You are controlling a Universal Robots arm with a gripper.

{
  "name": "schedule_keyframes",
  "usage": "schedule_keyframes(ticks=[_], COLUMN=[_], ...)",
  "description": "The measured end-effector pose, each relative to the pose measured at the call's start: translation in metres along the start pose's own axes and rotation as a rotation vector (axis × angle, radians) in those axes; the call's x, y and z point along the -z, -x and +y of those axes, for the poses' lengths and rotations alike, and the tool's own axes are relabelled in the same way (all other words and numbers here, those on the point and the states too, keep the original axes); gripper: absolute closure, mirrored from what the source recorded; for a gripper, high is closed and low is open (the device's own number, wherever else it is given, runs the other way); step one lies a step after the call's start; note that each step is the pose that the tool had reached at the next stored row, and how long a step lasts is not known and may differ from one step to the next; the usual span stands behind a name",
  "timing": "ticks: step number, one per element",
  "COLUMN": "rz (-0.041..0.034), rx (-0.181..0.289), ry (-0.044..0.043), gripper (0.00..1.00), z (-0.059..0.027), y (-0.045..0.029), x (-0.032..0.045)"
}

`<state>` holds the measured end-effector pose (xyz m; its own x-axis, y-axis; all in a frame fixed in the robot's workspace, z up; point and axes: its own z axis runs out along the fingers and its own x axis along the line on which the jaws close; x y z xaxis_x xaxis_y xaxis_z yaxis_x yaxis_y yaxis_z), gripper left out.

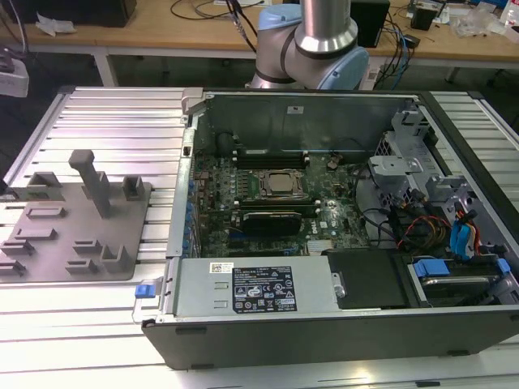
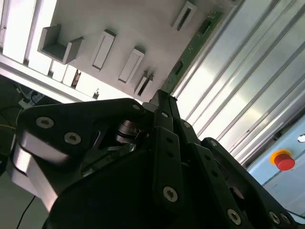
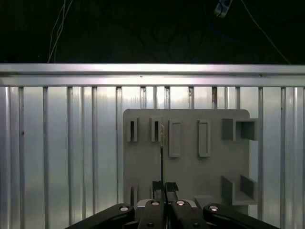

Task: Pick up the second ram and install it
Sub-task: 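Pick up the second ram and move it above second insertion slot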

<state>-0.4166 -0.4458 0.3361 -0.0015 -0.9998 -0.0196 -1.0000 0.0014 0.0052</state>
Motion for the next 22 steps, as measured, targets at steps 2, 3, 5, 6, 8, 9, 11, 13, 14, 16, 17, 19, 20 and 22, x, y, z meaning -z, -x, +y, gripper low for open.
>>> schedule_keyframes(ticks=[2,3,5,6,8,9,11,13,14,16,17,19,20,22], rz=[0.0000,0.0000,0.0000,0.0000,0.0000,-0.0001,-0.0004,-0.0006,-0.0007,-0.0010,-0.0012,-0.0014,-0.0014,-0.0018], rx=[0.000,0.000,0.000,0.000,0.000,0.000,0.000,0.000,0.000,0.000,0.000,0.000,0.000,0.000], ry=[0.0000,0.0000,0.0000,0.0000,0.0000,-0.0001,-0.0001,0.0000,0.0000,0.0000,0.0000,-0.0001,0.0000,-0.0001], gripper=[0.91,0.91,0.91,0.91,0.91,0.91,0.91,0.91,0.91,0.91,0.91,0.91,0.91,0.91], z=[0.0000,0.0000,0.0001,0.0001,0.0001,0.0001,0.0002,0.0002,0.0002,0.0002,0.0003,0.0003,0.0003,0.0004], y=[0.0001,0.0002,0.0003,0.0004,0.0006,0.0007,0.0008,0.0010,0.0010,0.0012,0.0012,0.0013,0.0015,0.0018], x=[0.0042,0.0073,0.0148,0.0168,0.0264,0.0284,0.0336,0.0409,0.0424,0.0463,0.0492,0.0533,0.0578,0.0654])
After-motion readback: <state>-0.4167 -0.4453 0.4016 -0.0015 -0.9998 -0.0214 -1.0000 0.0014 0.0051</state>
